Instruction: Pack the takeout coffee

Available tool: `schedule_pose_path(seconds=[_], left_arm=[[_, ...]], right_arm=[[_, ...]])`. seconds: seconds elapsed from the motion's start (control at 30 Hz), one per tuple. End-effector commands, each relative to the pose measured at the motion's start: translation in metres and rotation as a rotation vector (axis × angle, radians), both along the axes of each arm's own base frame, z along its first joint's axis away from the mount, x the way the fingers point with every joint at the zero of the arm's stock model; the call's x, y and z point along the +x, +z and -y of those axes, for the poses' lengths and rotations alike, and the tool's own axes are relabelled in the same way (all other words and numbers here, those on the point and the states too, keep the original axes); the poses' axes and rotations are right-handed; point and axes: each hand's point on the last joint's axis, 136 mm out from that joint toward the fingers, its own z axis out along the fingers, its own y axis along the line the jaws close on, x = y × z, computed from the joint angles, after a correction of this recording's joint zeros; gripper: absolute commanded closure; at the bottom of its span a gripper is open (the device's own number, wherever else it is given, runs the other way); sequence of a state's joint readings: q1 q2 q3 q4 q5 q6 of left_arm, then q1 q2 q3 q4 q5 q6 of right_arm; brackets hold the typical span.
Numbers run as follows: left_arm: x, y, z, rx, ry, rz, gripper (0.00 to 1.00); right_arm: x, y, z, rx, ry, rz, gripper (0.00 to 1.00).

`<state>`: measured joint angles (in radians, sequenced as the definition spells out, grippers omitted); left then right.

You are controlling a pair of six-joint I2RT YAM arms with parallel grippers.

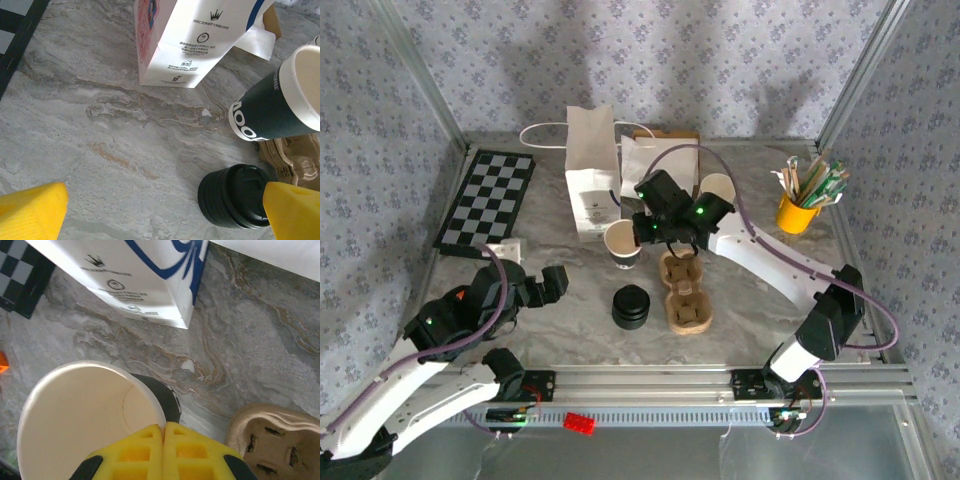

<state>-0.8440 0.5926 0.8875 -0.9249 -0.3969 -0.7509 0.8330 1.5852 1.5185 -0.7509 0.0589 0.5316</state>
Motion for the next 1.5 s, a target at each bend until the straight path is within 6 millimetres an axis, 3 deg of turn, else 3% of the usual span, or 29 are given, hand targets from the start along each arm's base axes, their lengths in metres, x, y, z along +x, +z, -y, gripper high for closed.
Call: schedule_pose_path(seconds=[0.0,0.37,0.73,0.93,1.0,1.07,1.23,1.37,1.47], left_arm=[[0.001,-0.007,0.002,0.010,0.000,-0.021,0.00],[0.011,-0.018,0.017,0.011,-0.019,-0.051,0.00],[0.014,-0.021,0.019,0.002,-0.017,-0.059,0.00],[0.016,-0.022,0.022,-0.003,-0.021,-0.061,0.00],[0.016,-0.022,0.022,0.000,-0.022,-0.061,0.00],[0.017,-0.021,0.022,-0.001,-0.024,-0.063,0.00],[0.018,-0.019,0.024,0.000,-0.030,-0.063,0.00],[0.017,-0.016,0.024,0.002,-0.035,-0.063,0.00],[0.015,-0.015,0.023,0.003,-0.040,-0.064,0.00]], right_arm=[[0.005,-0.022,0.012,-0.035,-0.071,-0.031,0.99],[0.019,-0.088,0.037,-0.094,-0.165,-0.131,1.00],[0.021,-0.091,0.073,-0.166,-0.252,-0.101,1.00],[0.017,-0.100,0.059,-0.097,-0.229,-0.156,0.94],[0.019,-0.098,0.062,-0.103,-0.244,-0.142,0.90],[0.018,-0.096,0.064,-0.110,-0.243,-0.143,0.80],[0.019,-0.071,0.064,-0.071,-0.241,-0.089,0.68],[0.009,-0.054,0.071,-0.088,-0.206,-0.070,0.63],[-0.006,-0.042,0.064,-0.074,-0.127,-0.055,0.57]])
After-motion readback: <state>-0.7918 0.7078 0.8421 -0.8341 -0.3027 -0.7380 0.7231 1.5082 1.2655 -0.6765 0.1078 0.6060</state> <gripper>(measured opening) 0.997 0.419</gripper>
